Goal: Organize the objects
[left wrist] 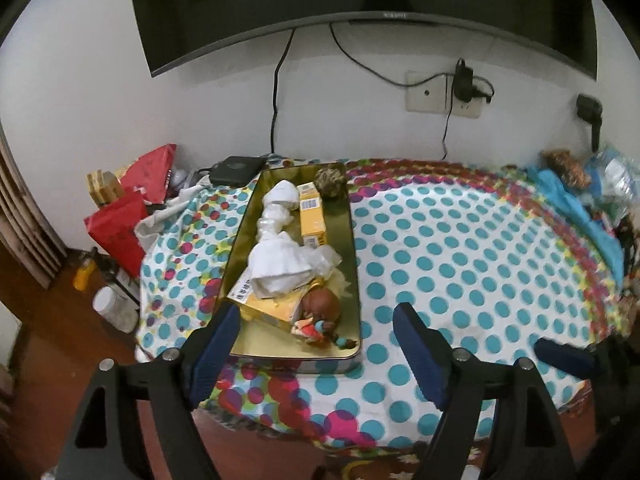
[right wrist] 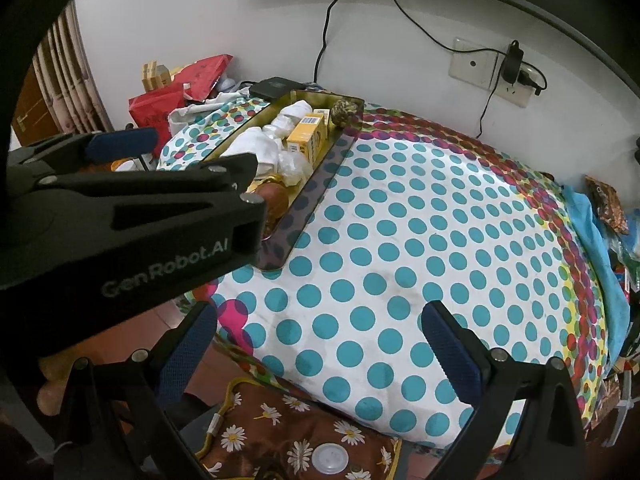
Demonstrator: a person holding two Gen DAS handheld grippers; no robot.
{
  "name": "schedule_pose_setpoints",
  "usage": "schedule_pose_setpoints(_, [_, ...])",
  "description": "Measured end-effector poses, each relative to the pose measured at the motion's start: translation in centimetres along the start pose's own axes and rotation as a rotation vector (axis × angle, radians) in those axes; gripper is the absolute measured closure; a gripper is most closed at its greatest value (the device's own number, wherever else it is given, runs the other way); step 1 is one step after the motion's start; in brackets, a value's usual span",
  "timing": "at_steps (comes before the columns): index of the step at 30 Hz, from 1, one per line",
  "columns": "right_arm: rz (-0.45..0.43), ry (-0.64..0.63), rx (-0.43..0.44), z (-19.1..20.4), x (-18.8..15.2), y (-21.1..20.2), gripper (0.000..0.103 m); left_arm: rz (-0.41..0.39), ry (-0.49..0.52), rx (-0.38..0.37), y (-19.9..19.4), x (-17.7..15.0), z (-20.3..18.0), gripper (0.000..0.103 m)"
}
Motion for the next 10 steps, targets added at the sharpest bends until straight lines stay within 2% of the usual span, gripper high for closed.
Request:
schedule_pose_setpoints(3, [-0.001, 0.001, 0.001, -0.01, 0.03, 0.00, 0.001, 0.006, -0.014, -0.034, 0.00, 0.13, 0.03, 0.022])
schedule_pose_setpoints(7, [0.004, -0.001, -0.002, -0.05, -0.01, 0.01, 0.001, -0.013, 0.002, -0.008, -0.23, 0.24, -0.04, 0.022])
schedule_pose_setpoints(10, [0.000, -0.006, -0.007, -0.11, 0.07, -0.02, 0.001, -0.021, -0.002, -0.024, -0.58, 0.33, -0.01, 0.022])
Point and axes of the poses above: each gripper's, at about its wrist camera, not at the fingertips, and y roughly the way its jaws point, z to its left, x to its top, the point moved 5 cm from there along y, roughly the way its jaws point, and after that the axes turned 13 degrees about x, right-handed, at the moved point
